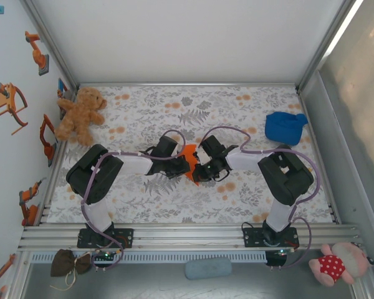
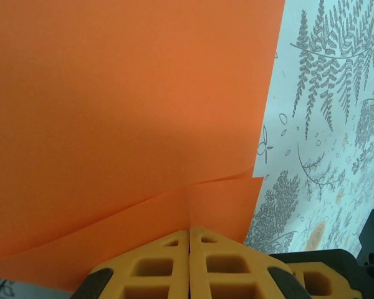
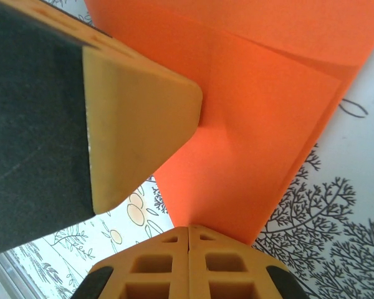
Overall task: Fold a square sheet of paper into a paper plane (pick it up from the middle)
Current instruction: Third fold the triangle at the center of the table.
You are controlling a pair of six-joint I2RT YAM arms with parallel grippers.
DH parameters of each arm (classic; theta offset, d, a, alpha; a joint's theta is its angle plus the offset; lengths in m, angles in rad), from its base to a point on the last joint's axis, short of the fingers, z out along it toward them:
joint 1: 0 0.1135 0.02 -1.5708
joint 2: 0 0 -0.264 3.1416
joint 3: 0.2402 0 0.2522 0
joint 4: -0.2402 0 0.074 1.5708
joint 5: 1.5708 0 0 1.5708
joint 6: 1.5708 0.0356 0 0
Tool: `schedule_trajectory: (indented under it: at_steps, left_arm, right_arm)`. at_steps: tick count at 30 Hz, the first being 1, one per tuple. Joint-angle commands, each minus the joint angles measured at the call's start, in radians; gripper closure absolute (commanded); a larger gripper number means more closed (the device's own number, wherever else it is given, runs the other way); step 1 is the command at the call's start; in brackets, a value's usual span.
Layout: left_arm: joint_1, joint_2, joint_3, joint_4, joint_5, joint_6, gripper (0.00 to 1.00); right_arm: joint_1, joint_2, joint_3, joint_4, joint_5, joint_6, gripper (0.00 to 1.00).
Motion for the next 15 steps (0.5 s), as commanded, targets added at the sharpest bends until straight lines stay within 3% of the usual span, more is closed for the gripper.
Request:
schedule_trajectory:
  at_steps: [1,9,15]
  left_arm:
    - [0.002,0.025,-0.028,-0.002,-0.036,0.014,0.92]
    - [0.033,0.018,-0.058,-0.002,-0.072,0.066,0.92]
    - [0.121,0.004,-0.054,-0.033,-0.058,0.114,0.90]
  right_arm:
    - [-0.002,0.062,-0.026,-0.098,0.088,0.008,1.00]
    - [-0.005,0.079,-0.042,-0.156,0.126,0.005,1.00]
    - [-0.014,0.088,-0.061,-0.166,0.136,0.012,1.00]
